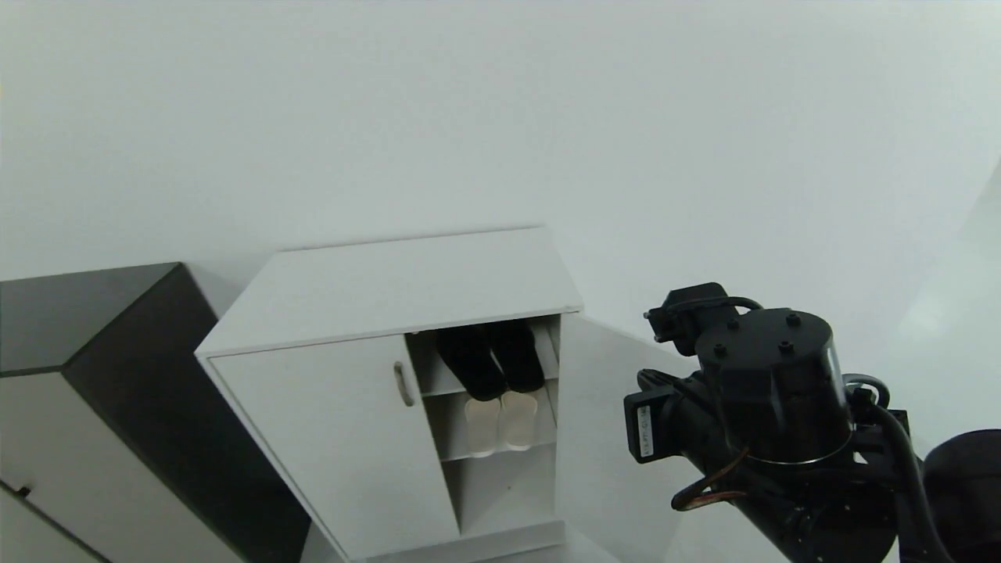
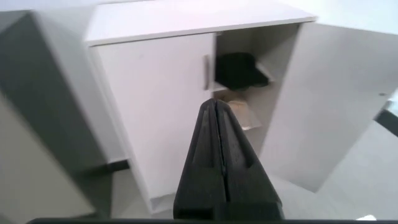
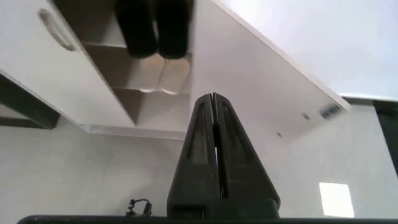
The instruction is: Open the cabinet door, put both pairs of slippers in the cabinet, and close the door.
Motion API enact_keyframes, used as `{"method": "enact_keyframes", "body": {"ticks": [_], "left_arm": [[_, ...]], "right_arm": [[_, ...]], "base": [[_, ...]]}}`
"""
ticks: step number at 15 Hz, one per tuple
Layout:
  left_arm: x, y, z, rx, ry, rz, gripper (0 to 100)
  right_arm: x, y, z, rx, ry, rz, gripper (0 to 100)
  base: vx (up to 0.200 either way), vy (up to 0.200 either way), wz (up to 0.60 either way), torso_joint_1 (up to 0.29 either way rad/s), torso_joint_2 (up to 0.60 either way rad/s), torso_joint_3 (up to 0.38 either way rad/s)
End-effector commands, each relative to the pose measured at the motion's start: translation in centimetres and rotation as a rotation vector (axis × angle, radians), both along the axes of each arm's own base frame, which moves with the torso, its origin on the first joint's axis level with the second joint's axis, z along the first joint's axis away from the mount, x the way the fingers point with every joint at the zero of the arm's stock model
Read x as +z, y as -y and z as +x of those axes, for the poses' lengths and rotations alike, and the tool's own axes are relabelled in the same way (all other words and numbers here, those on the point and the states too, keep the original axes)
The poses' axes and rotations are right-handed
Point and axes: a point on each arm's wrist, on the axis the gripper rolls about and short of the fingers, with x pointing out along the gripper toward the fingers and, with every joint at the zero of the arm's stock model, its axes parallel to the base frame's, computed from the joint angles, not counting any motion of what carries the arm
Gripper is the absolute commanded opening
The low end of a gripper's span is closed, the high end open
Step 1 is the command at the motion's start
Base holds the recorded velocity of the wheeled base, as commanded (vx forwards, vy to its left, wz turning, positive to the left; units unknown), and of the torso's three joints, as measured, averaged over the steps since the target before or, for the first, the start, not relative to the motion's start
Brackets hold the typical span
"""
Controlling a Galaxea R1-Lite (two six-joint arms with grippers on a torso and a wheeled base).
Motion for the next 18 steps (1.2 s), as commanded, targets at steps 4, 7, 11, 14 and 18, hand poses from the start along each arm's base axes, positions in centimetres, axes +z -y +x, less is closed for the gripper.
{"method": "enact_keyframes", "body": {"ticks": [4,7,11,14,18], "left_arm": [[0.0,0.0,0.0,0.0,-0.001,0.0,0],[0.0,0.0,0.0,0.0,-0.001,0.0,0],[0.0,0.0,0.0,0.0,0.0,-0.002,0],[0.0,0.0,0.0,0.0,-0.001,0.0,0],[0.0,0.0,0.0,0.002,0.001,0.004,0]], "right_arm": [[0.2,1.2,1.6,-0.032,-0.006,0.018,0],[0.3,1.7,2.4,-0.054,-0.008,0.023,0],[0.3,2.0,3.5,-0.066,0.016,0.042,0],[-0.2,2.6,4.6,-0.083,-0.001,0.036,0],[0.3,3.6,5.8,-0.103,0.009,0.043,0]], "base": [[0.0,0.0,-0.3,0.0,0.0,0.0],[0.0,0.0,0.0,0.0,0.0,0.0],[-0.15,0.0,0.0,0.004,0.01,-0.001],[-0.2,0.0,0.0,-0.004,0.0,-0.001],[-0.05,0.0,0.0,-0.002,0.0,-0.001]]}}
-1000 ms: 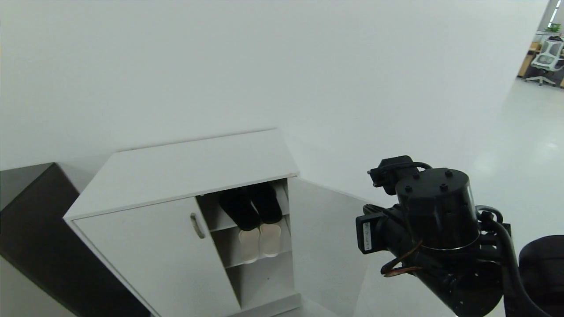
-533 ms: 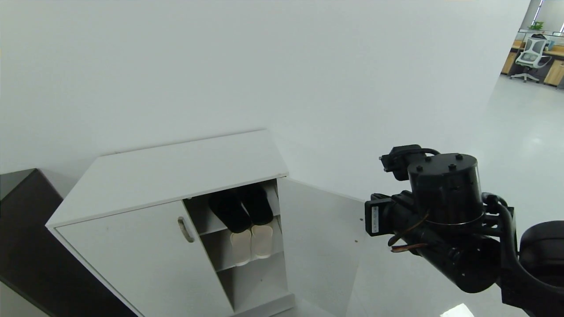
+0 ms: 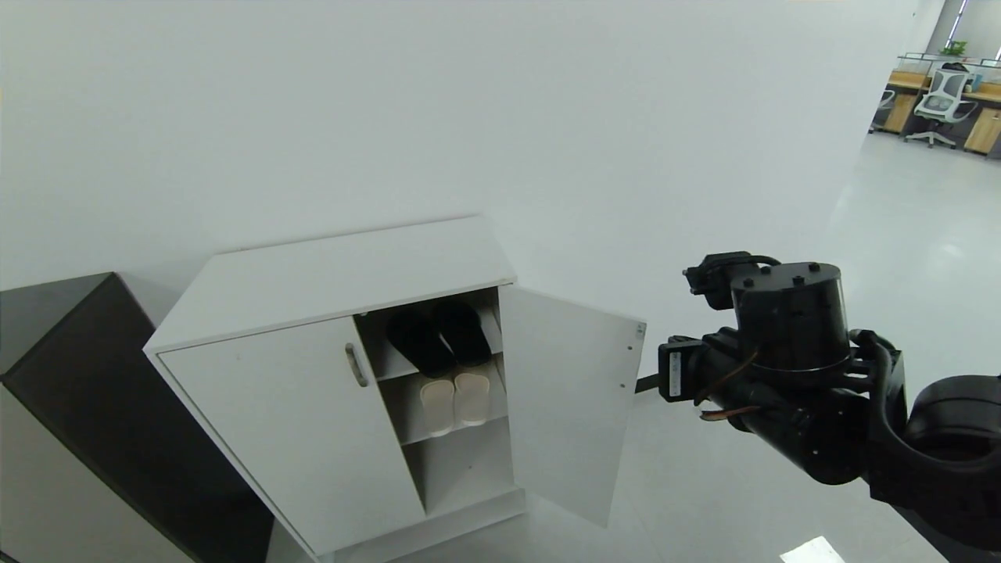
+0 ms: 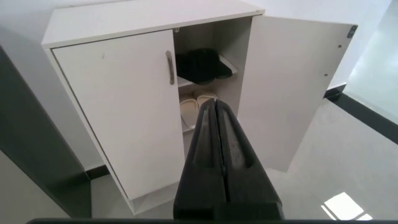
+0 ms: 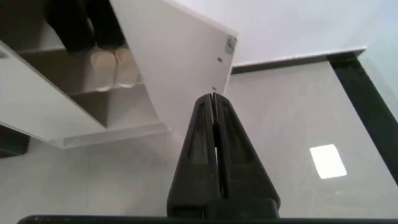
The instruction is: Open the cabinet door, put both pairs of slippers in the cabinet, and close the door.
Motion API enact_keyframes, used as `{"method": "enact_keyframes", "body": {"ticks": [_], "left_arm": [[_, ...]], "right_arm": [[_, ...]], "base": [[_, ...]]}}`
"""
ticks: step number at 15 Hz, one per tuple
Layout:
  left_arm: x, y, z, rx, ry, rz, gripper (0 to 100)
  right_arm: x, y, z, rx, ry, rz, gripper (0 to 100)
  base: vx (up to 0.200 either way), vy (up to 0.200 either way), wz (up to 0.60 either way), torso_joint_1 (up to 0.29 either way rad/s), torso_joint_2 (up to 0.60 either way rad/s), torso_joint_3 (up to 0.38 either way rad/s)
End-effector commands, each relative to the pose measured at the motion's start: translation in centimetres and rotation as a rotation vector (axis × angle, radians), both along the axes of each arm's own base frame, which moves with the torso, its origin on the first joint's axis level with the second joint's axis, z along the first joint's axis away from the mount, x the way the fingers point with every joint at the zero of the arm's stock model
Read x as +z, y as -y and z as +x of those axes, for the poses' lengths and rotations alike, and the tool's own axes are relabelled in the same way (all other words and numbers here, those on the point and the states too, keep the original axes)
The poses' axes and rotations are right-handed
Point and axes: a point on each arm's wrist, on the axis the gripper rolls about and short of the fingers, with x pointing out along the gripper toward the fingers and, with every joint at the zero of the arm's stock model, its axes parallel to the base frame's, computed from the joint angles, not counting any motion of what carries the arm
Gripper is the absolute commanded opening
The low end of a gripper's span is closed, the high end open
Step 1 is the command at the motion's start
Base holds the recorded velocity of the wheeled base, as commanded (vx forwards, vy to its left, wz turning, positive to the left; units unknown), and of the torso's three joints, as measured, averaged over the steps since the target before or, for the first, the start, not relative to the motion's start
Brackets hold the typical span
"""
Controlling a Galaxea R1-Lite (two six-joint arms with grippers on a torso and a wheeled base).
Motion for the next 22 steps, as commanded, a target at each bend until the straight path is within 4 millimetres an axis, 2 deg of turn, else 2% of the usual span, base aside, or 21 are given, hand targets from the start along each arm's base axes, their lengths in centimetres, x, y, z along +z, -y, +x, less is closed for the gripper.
{"method": "enact_keyframes", "body": {"ticks": [1,6,8,12,13,17,22], "left_arm": [[0.0,0.0,0.0,-0.001,-0.001,0.0,0],[0.0,0.0,0.0,0.001,-0.001,0.0,0],[0.0,0.0,0.0,0.001,-0.001,0.0,0],[0.0,0.0,0.0,0.001,-0.002,0.0,0],[0.0,0.0,0.0,0.001,-0.001,0.0,0],[0.0,0.0,0.0,0.001,-0.002,0.0,0],[0.0,0.0,0.0,-0.001,-0.001,0.0,0]], "right_arm": [[0.3,0.5,0.9,-0.011,0.004,0.013,0],[0.4,1.4,7.0,-0.049,0.014,0.062,0],[0.4,2.0,8.3,-0.055,0.015,0.073,0],[-1.2,2.3,11.2,-0.056,-0.01,0.075,0],[-2.1,2.1,13.2,-0.073,-0.012,0.078,0],[-3.3,1.7,16.9,-0.056,0.005,0.106,0],[-4.6,1.2,18.7,-0.062,0.006,0.107,0]], "base": [[0.0,0.0,0.0,0.0,0.0,0.0],[0.0,0.0,0.0,0.0,0.0,0.0],[0.0,0.0,0.0,0.0,0.0,0.0],[0.0,0.0,0.0,0.0,0.0,0.0],[0.0,0.0,0.0,0.0,0.0,0.0],[0.0,0.0,0.0,0.0,0.0,0.0],[0.0,0.0,0.0,0.0,0.0,0.0]]}}
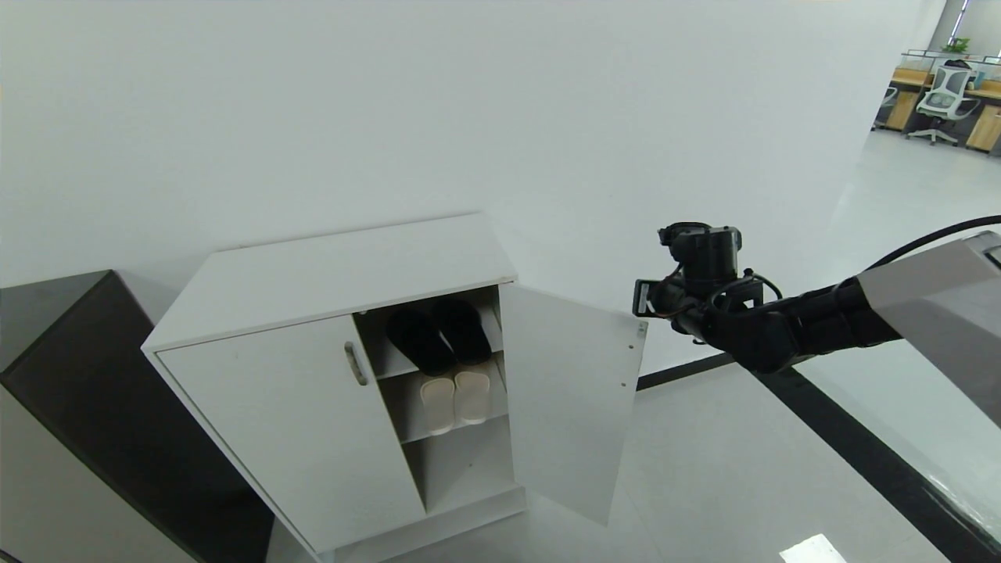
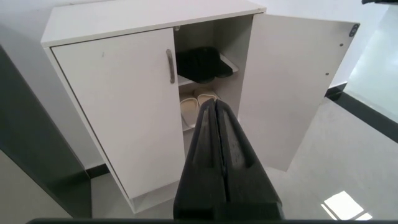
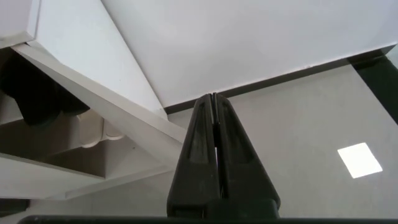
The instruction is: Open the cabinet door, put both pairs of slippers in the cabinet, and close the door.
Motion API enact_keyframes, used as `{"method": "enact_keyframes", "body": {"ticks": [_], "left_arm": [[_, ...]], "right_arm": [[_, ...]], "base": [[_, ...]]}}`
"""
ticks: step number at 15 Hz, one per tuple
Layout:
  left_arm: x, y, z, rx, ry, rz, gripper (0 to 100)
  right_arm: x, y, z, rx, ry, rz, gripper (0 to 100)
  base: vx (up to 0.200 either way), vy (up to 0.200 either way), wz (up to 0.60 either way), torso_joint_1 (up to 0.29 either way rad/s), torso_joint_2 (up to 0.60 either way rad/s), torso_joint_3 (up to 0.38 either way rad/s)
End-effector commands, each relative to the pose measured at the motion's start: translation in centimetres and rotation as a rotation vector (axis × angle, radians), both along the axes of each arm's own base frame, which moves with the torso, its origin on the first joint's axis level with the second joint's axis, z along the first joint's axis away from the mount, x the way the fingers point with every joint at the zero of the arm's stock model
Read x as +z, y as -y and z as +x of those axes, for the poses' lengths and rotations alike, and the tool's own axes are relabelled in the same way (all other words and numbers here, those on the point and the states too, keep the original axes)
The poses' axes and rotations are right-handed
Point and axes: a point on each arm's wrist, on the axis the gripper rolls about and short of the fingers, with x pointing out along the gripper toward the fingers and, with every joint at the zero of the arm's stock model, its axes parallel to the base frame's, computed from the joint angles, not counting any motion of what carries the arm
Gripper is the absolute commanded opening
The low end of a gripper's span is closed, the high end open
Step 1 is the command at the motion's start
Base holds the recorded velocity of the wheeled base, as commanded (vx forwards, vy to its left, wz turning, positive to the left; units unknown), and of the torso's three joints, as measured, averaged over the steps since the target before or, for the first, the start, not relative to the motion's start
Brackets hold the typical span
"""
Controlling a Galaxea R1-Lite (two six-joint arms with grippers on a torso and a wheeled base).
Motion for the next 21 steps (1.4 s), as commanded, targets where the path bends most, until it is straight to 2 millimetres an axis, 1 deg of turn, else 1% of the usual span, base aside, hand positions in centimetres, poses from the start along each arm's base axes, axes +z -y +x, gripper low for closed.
{"method": "enact_keyframes", "body": {"ticks": [1,4,9,10,12,15,17,18,19,20,21], "left_arm": [[0.0,0.0,0.0,0.001,-0.002,0.0,0],[0.0,0.0,0.0,0.001,0.0,0.0,0],[0.0,0.0,0.0,0.001,-0.002,0.0,0],[0.0,0.0,0.0,0.001,0.0,0.0,0],[0.0,0.0,0.0,0.0,0.0,0.0,0],[0.0,0.0,0.0,0.001,0.0,0.0,0],[0.0,0.0,0.0,0.001,0.0,0.0,0],[0.0,0.0,0.0,0.001,0.0,0.0,0],[0.0,0.0,0.0,0.001,0.0,0.0,0],[0.0,0.0,0.0,0.001,0.0,0.0,0],[0.0,0.0,0.0,0.001,-0.002,0.0,0]], "right_arm": [[-1.7,-0.3,0.8,-0.001,-0.027,-0.012,0],[-2.8,-0.5,1.0,0.001,-0.049,-0.022,0],[-2.8,-0.7,0.9,0.004,-0.05,-0.024,0],[-2.8,-0.9,0.8,0.009,-0.052,-0.024,0],[-3.0,-2.1,-0.2,0.039,-0.063,-0.031,0],[-2.5,-3.4,-2.7,0.089,-0.085,-0.042,0],[-1.6,-4.0,-5.0,0.125,-0.089,-0.037,0],[-0.8,-4.3,-6.3,0.144,-0.087,-0.018,0],[-0.4,-4.7,-7.7,0.17,-0.093,-0.007,0],[0.1,-5.5,-9.9,0.228,-0.101,-0.006,0],[0.6,-6.1,-11.7,0.273,-0.105,0.007,0]], "base": [[0.0,0.0,0.0,0.0,0.0,0.0],[0.0,0.0,0.0,0.0,0.0,0.0],[0.0,0.0,0.0,0.0,0.0,0.0],[0.0,0.0,0.0,0.0,0.0,0.0],[0.0,0.0,0.0,0.0,0.0,0.0],[0.0,0.0,0.0,0.0,0.0,0.0],[0.0,0.0,0.0,0.0,0.0,0.0],[0.0,0.0,0.0,0.0,0.0,0.0],[0.0,0.0,0.0,0.0,0.0,0.0],[0.0,0.0,0.0,0.0,0.0,0.0],[0.0,0.0,0.0,0.0,0.0,0.0]]}}
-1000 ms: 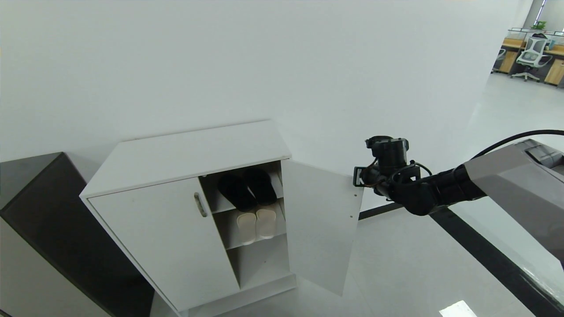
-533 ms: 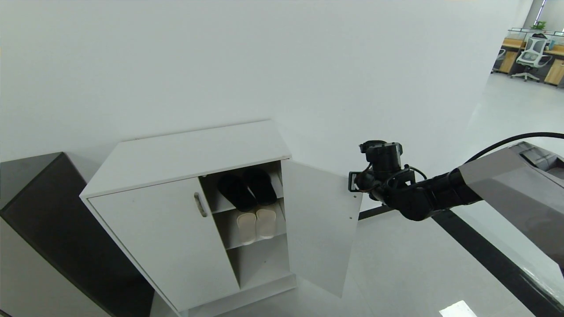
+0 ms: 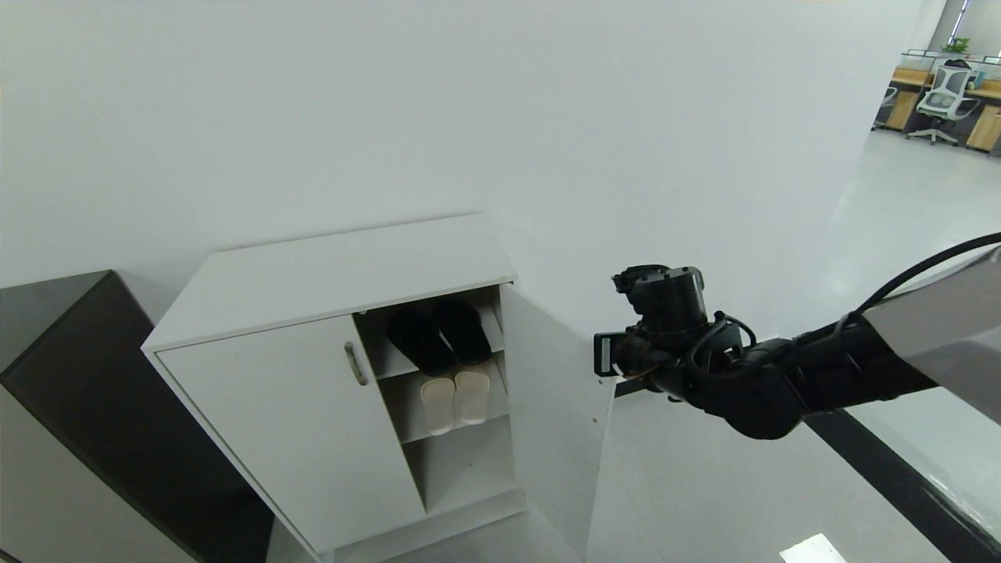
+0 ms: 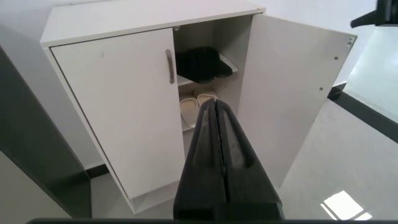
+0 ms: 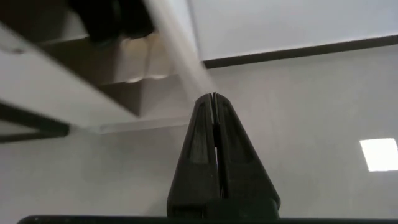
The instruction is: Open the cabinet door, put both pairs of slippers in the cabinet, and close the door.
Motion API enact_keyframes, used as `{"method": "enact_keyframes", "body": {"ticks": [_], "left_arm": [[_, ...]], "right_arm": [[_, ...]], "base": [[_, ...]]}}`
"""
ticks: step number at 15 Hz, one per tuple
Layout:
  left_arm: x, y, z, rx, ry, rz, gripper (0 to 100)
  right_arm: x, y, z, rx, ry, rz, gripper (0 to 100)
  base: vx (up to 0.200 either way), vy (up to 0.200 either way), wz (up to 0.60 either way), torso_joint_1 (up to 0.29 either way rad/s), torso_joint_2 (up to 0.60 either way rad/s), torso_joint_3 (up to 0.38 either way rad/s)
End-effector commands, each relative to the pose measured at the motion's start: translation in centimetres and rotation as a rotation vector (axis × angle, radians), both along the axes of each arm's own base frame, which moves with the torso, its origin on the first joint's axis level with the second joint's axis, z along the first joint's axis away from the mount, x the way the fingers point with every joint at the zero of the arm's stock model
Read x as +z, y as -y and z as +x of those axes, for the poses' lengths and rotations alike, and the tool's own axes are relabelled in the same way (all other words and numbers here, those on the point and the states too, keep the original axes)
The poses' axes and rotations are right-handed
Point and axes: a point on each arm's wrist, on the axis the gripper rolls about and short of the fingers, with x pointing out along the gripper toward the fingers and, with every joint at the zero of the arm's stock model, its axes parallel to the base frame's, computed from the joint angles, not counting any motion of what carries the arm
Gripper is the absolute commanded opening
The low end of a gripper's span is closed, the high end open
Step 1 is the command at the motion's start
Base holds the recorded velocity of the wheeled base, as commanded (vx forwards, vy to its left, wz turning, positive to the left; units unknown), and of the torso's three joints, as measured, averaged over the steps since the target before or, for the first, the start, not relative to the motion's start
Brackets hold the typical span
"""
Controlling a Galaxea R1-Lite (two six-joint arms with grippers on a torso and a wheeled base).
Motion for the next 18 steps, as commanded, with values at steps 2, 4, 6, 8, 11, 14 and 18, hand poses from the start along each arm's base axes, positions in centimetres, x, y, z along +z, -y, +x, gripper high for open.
{"method": "enact_keyframes", "body": {"ticks": [2,4,6,8,11,14,18], "left_arm": [[0.0,0.0,0.0,0.0,0.0,0.0,0],[0.0,0.0,0.0,0.0,0.0,0.0,0],[0.0,0.0,0.0,-0.001,0.0,0.0,0],[0.0,0.0,0.0,0.0,0.0,0.0,0],[0.0,0.0,0.0,0.0,0.0,0.0,0],[0.0,0.0,0.0,0.0,0.0,0.0,0],[0.0,0.0,0.0,0.0,0.0,0.0,0]], "right_arm": [[4.0,-1.0,-6.3,0.119,0.033,0.089,0],[4.7,0.1,-7.6,0.124,0.037,0.097,0],[4.7,0.8,-8.4,0.155,0.022,0.102,0],[4.7,1.0,-8.4,0.161,0.017,0.102,0],[3.1,1.5,-9.1,0.216,-0.021,0.087,0],[0.0,3.9,-7.6,0.347,-0.005,0.054,0],[-5.0,-0.1,-0.9,0.237,-0.023,0.055,0]], "base": [[0.0,0.0,0.0,0.0,0.0,0.0],[0.0,0.0,0.0,0.0,0.0,0.0],[0.0,0.0,0.0,0.0,0.0,0.0],[0.0,0.0,0.0,0.0,0.0,0.0],[0.0,0.0,0.0,0.0,0.0,0.0],[0.0,0.0,0.0,0.0,0.0,0.0],[0.0,0.0,0.0,0.0,0.0,0.0]]}}
